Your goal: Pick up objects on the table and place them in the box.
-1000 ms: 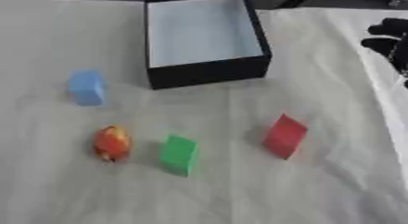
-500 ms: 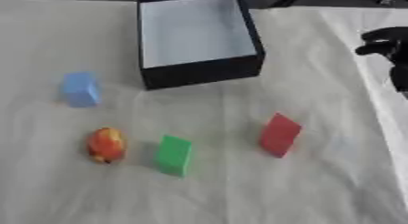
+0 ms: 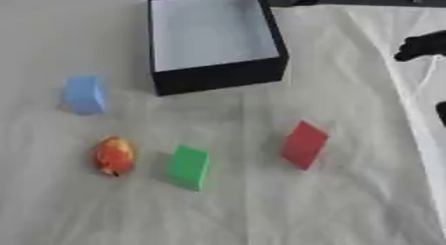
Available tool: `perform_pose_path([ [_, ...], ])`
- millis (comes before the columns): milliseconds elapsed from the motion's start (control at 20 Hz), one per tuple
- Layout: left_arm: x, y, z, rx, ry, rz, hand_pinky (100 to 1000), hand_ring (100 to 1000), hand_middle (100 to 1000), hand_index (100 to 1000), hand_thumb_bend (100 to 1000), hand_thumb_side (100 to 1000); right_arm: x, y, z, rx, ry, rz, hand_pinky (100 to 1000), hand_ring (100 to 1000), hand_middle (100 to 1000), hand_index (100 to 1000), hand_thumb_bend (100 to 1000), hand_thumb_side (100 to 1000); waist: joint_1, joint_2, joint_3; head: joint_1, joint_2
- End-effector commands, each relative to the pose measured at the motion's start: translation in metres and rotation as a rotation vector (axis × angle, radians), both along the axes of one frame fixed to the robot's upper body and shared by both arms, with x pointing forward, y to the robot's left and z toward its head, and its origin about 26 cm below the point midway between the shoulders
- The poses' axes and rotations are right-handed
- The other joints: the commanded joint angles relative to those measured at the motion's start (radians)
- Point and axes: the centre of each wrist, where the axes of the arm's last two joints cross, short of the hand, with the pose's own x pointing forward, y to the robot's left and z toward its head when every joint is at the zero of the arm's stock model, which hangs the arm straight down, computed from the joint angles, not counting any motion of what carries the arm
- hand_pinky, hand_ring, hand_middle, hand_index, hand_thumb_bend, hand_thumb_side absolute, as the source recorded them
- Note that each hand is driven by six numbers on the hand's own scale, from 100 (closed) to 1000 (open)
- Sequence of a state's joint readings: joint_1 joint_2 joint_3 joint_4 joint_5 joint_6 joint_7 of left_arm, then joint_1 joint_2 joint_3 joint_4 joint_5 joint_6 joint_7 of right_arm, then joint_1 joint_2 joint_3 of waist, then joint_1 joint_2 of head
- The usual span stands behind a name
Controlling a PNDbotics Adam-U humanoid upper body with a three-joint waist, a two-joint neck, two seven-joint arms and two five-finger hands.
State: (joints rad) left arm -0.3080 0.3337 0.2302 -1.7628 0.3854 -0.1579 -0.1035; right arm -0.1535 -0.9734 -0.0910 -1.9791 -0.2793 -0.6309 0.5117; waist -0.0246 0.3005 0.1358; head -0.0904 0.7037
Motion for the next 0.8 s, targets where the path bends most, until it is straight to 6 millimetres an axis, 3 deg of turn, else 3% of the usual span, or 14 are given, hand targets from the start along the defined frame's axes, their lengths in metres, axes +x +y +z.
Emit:
perform_pose_path([
  [50,-0.002,0.006,0.009,0.035,-0.019,0.011,933,929,680,799,100,600,-0.002,0.006,0.023,-0.127,-0.093,0.051,982,871,871,911,100,167,-0.014,-0.033,0.002,-0.008,0.009],
  [300,-0.002,0.006,0.009,0.037,-0.017,0.009,933,929,680,799,100,601,0.003,0.021,0.04,-0.247,-0.163,0.102,965,871,869,909,100,190,-0.019,-0.037,0.009,-0.025,0.015],
  [800,-0.002,0.006,0.009,0.04,-0.009,0.008,933,929,680,800,100,601,0.013,0.057,0.054,-0.559,-0.317,0.181,934,871,851,918,100,361,-0.028,-0.048,0.017,-0.06,0.021],
])
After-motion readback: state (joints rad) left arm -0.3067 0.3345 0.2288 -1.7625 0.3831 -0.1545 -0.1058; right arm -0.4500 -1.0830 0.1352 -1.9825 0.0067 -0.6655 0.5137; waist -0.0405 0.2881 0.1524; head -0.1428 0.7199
